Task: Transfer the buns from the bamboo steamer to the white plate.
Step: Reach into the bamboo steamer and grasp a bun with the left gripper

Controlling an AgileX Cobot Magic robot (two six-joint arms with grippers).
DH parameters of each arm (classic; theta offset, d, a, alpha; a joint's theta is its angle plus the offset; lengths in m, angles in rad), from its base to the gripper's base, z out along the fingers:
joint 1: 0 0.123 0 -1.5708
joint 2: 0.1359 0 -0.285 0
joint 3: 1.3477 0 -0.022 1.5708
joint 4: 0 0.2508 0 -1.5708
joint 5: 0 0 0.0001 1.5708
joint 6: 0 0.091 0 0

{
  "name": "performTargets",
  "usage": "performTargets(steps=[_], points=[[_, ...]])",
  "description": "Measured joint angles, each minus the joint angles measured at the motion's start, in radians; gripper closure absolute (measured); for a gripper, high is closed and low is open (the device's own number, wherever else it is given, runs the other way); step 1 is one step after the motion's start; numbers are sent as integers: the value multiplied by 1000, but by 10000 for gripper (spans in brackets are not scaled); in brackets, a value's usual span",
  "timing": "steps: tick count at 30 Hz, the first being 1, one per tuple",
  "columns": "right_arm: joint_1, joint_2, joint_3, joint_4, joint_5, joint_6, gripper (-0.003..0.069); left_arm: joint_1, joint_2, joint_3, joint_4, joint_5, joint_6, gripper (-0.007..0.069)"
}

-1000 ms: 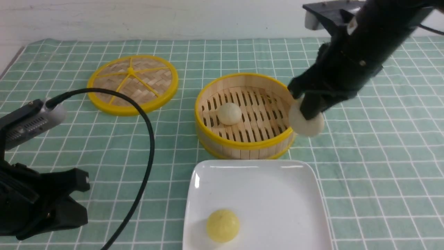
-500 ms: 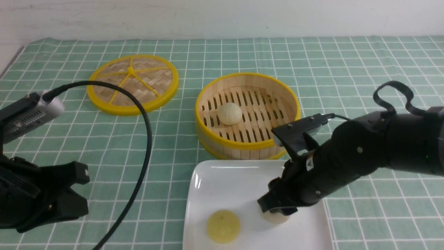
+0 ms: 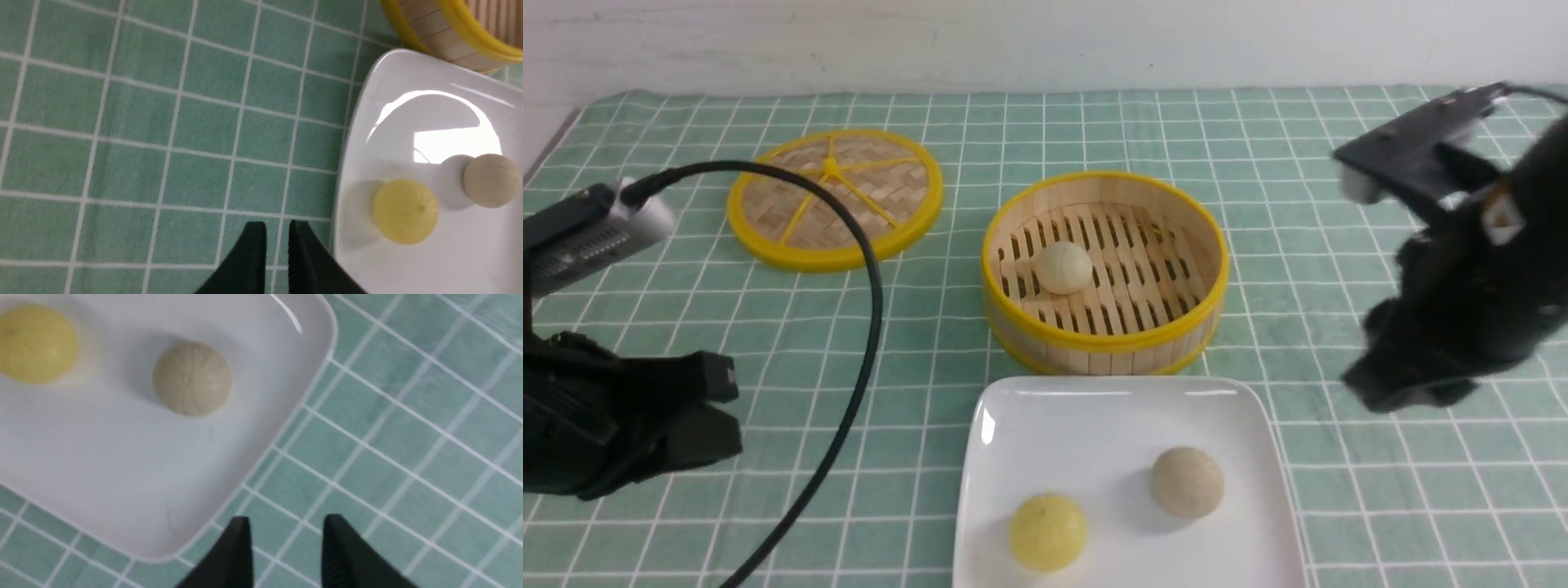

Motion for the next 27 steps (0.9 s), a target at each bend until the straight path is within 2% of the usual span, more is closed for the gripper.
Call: performTargets(steps=[1, 2, 4, 7, 9, 14, 15, 17, 20, 27], points=[[-1, -19, 2, -7, 10, 5, 535, 0, 6, -2, -19, -2, 16, 507], [-2, -100, 16, -21, 24, 17, 620, 0, 24, -11, -86, -7, 74, 505], [-2, -201, 54, -21, 27, 30, 668, -1, 66, -28, -169, -12, 119, 498], [-2, -345, 134, -21, 36, 44, 673, -1, 164, -73, -234, 3, 157, 482], [-2, -497, 235, -21, 40, 54, 673, -22, 262, -156, -281, 71, 194, 452], [-2, -815, 458, -33, -56, 81, 673, -191, 413, -364, -310, 84, 219, 358], [-2, -902, 519, -35, -95, 97, 671, -249, 459, -429, -280, 62, 201, 332], [-2, -971, 568, -36, -132, 112, 671, -288, 495, -475, -245, 47, 177, 307], [-2, -1116, 679, -51, -235, 154, 667, -394, 633, -633, -69, 13, 60, 252], [-2, -1164, 776, -60, -308, 178, 664, -492, 907, -919, 271, 7, -128, 225]])
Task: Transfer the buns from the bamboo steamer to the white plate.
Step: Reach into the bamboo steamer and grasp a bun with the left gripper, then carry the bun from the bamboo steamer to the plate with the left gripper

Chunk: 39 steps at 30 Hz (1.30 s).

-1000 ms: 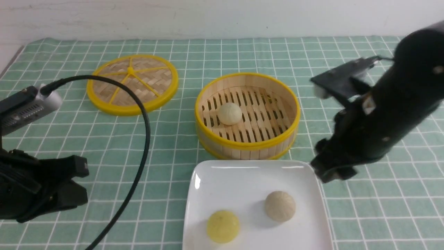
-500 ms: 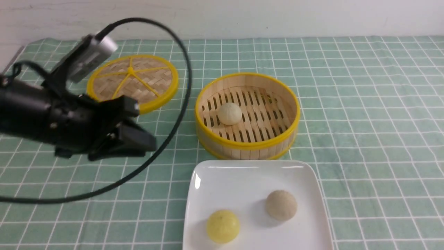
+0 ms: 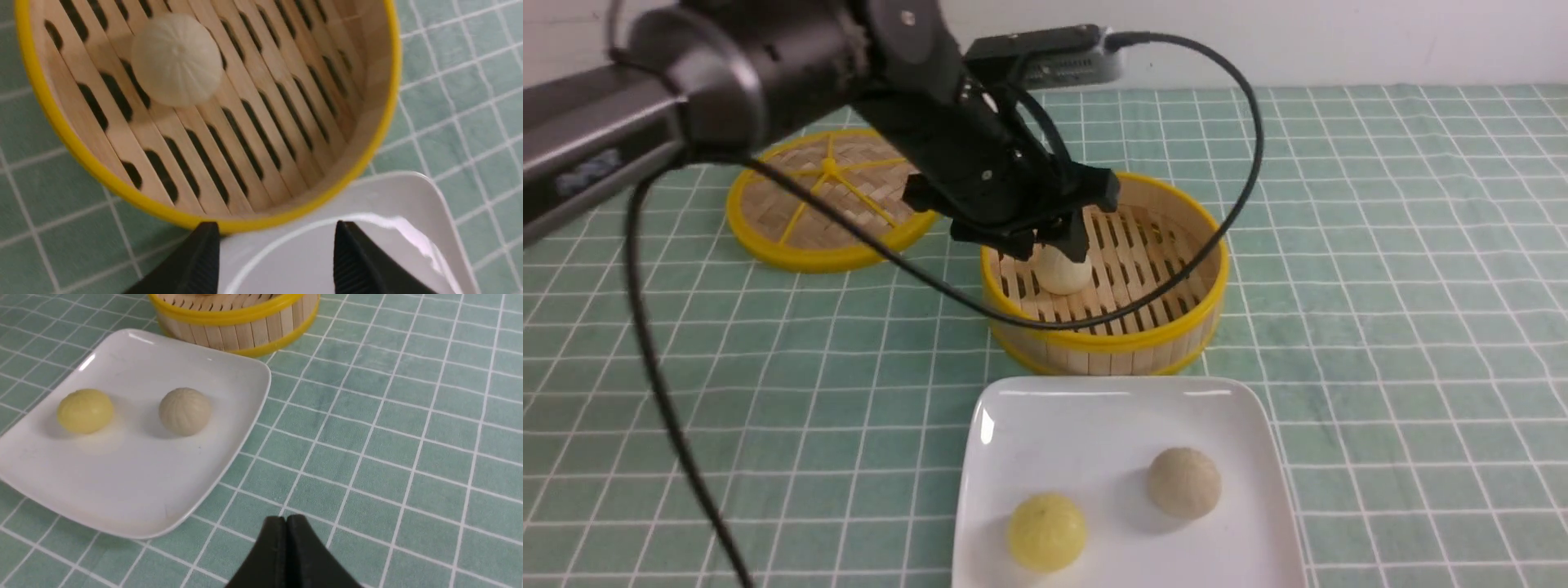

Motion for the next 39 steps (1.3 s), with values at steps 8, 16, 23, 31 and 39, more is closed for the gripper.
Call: performTargets(steps=[8, 16, 23, 31, 39], points=[[0, 0, 4, -33, -15, 4, 659, -8, 233, -169, 148, -76, -69, 225], [0, 0, 4, -35, -15, 6, 654, -8, 320, -180, 151, -113, -74, 423], [0, 0, 4, -36, -15, 6, 649, -8, 219, -177, 148, 50, -74, 594], [0, 0, 8, -35, -27, 6, 643, -8, -126, -146, 80, 349, 3, 594], [-1, 0, 21, -33, -47, 6, 636, -9, -275, 189, -95, 345, 58, 592]])
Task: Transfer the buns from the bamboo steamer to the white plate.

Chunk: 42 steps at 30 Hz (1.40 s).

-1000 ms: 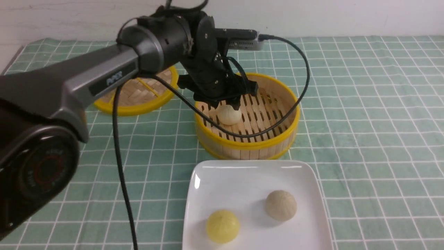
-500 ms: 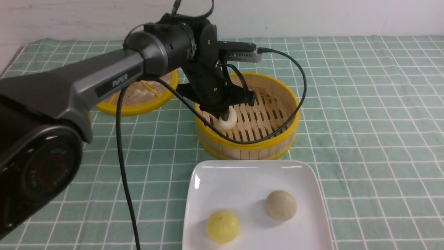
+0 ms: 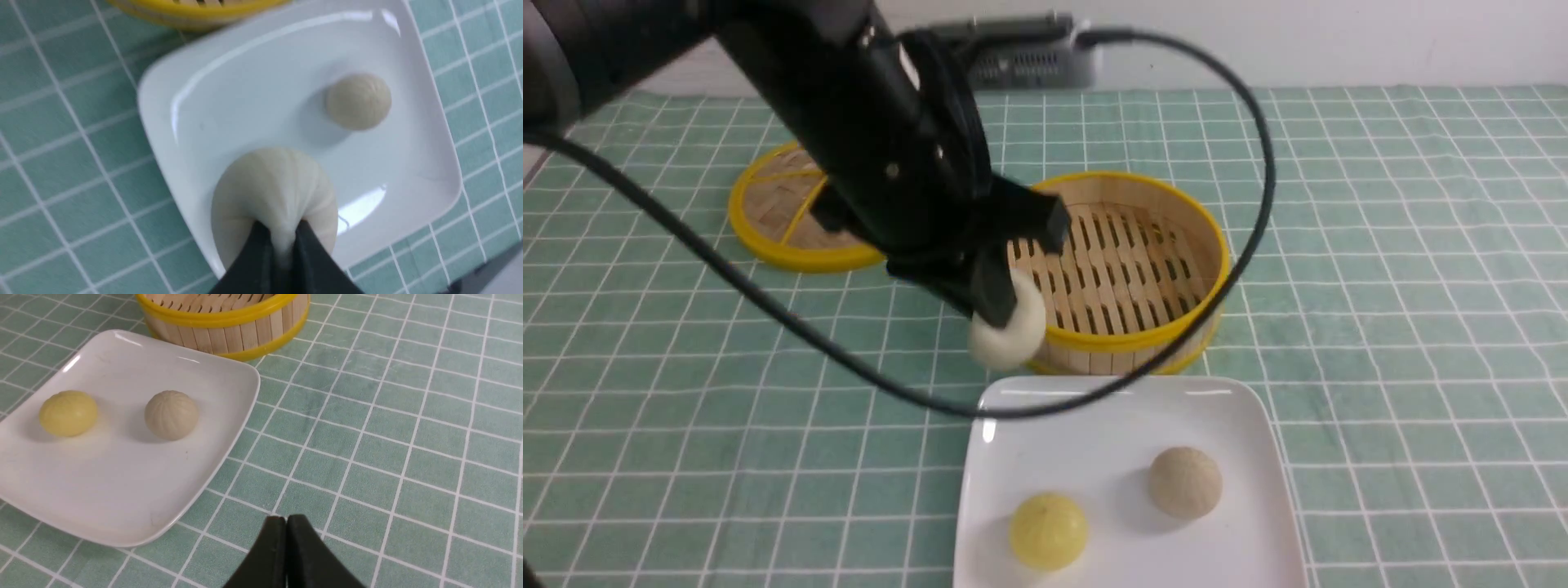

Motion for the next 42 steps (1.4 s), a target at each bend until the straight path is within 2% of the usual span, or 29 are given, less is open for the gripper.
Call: performTargets(steps=[6, 11, 16, 20, 25, 29, 31, 34, 37, 42], points=[[0, 0, 10, 0, -26, 0, 632, -62, 52, 240, -103, -277, 83, 585], [0, 0, 10, 0, -31, 0, 624, -102, 123, 257, -111, -425, 98, 550], [0, 0, 10, 0, -33, 0, 618, -108, 175, 259, -116, -507, 99, 427], [0, 0, 10, 0, -33, 0, 615, -108, 183, 259, -115, -509, 96, 300], [0, 0, -9, 0, -76, 0, 615, -107, 175, 238, -113, -505, 93, 189], [0, 0, -14, 9, -172, -4, 636, -107, 144, 202, -81, -504, 93, 167], [0, 0, -10, 11, -257, -7, 669, -107, 114, 177, -48, -503, 92, 163], [0, 1, 13, 10, -385, -7, 673, -107, 84, 158, -14, -499, 92, 166], [0, 1, 56, 9, -498, -7, 673, -107, 73, 155, -3, -493, 92, 183], [0, 1, 86, 8, -542, -7, 672, -107, 73, 155, 4, -481, 92, 241]])
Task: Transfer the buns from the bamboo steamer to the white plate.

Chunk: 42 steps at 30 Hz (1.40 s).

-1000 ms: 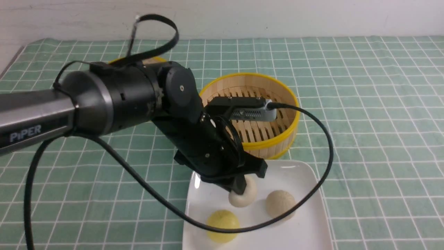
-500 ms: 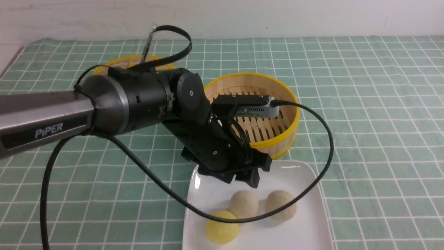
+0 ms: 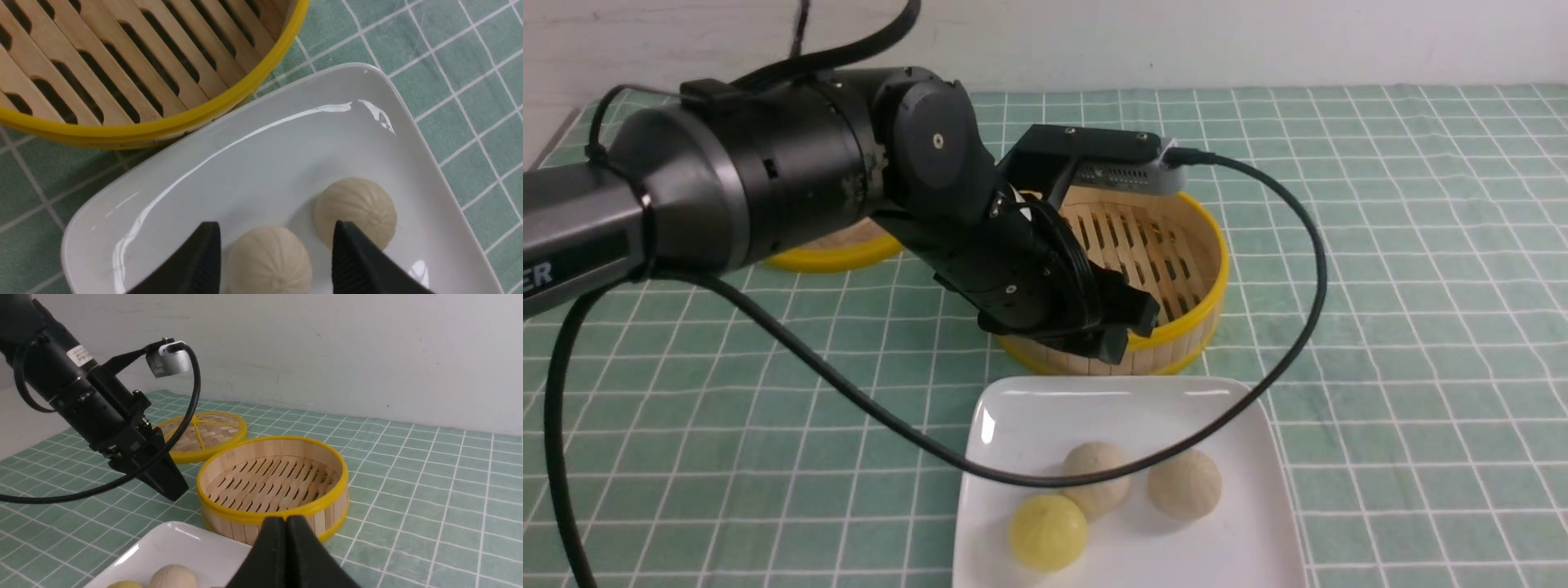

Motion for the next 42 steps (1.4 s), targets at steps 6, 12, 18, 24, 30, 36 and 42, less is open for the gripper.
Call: performTargets(steps=[6, 12, 18, 24, 30, 36, 42], points=[[0, 0, 0, 0, -3, 0, 669, 0, 0, 0, 9, -23, 0, 420], [0, 0, 0, 0, -3, 0, 667, 0, 0, 0, 49, -24, 0, 609], [0, 0, 3, 0, -4, 0, 665, 0, 0, 0, 67, -23, 0, 623], [-33, -23, 68, 0, -30, 0, 661, 0, 0, 0, 74, -23, 0, 623], [-216, -100, 248, -2, -21, 0, 657, 0, -14, 0, 107, -14, 0, 623], [-353, -170, 360, -8, 67, 0, 655, 0, -168, 0, 190, 17, -30, 623], [-438, -172, 357, -12, 81, 0, 652, 0, -379, 0, 353, 112, -151, 623]])
